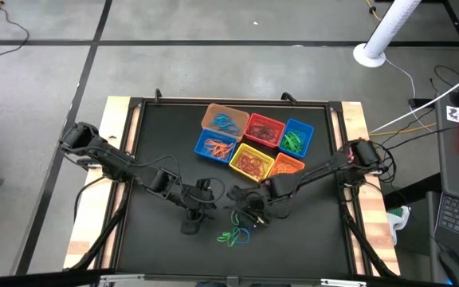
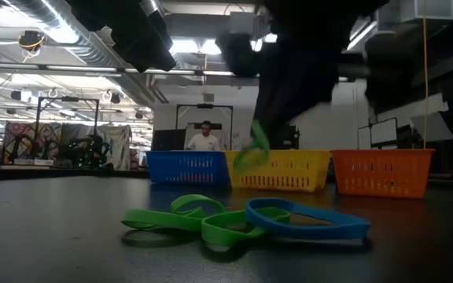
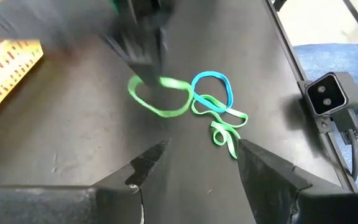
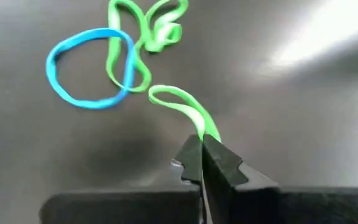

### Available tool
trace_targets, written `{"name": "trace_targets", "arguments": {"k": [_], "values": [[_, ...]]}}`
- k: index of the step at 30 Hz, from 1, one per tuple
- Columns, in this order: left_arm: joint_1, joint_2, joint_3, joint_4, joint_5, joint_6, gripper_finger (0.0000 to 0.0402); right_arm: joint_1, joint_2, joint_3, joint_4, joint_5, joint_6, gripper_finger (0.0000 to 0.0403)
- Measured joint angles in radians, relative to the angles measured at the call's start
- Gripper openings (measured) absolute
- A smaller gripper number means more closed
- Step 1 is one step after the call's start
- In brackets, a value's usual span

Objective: Sort rubber bands into baskets
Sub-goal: Put the green rubber band into the right blue basket

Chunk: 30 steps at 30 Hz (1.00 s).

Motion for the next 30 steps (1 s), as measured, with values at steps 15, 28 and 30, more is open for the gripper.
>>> {"name": "trace_targets", "arguments": {"k": [15, 28, 30], "values": [[0.000, 0.000, 0.000, 0.007, 0.000, 0.032, 0.0180, -0.151, -0.326, 0.000, -0.372, 0.249, 0.124, 0.0006], [0.002, 0.000, 0.000, 0.007, -0.001, 0.033, 0.0180, -0.510, -0.428, 0.000, -0.720, 0.293, 0.149, 0.0005], [0.003, 0.000, 0.000, 0.005, -0.002, 0.033, 0.0180, -0.578, -0.426, 0.000, -0.754, 0.293, 0.149, 0.0005]]}}
